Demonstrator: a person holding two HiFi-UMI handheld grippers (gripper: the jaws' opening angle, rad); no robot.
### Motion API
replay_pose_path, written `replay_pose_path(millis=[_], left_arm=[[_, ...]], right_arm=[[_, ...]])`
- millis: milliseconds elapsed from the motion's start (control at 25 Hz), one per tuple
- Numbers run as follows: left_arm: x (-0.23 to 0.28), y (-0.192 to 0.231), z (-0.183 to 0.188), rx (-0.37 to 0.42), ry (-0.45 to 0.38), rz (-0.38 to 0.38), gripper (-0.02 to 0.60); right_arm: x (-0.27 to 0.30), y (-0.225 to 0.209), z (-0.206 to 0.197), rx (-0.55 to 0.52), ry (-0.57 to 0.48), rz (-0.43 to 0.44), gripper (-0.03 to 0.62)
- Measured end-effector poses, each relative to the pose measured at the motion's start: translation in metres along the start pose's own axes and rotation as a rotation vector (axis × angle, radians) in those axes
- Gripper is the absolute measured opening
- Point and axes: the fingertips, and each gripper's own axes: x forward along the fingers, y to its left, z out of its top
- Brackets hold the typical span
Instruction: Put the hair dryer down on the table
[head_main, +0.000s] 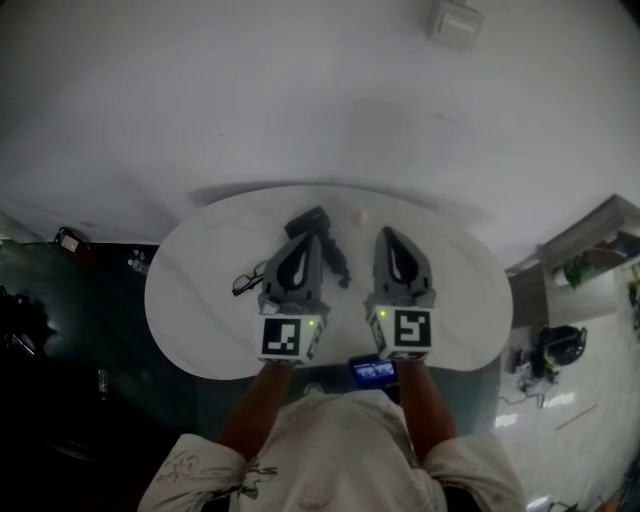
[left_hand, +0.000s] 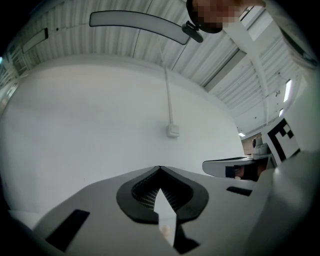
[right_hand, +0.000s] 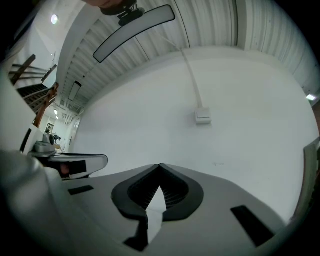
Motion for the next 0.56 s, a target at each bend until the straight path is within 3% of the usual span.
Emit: replay_pose_path(millis=[560], left_arm=[[-0.0011,0.0018,0.0008,0.015,0.006,0.014,-0.003]], right_arm=[[0.0028,-0.0007,-0.0051,-0.008,0.017,0.009,0.006]])
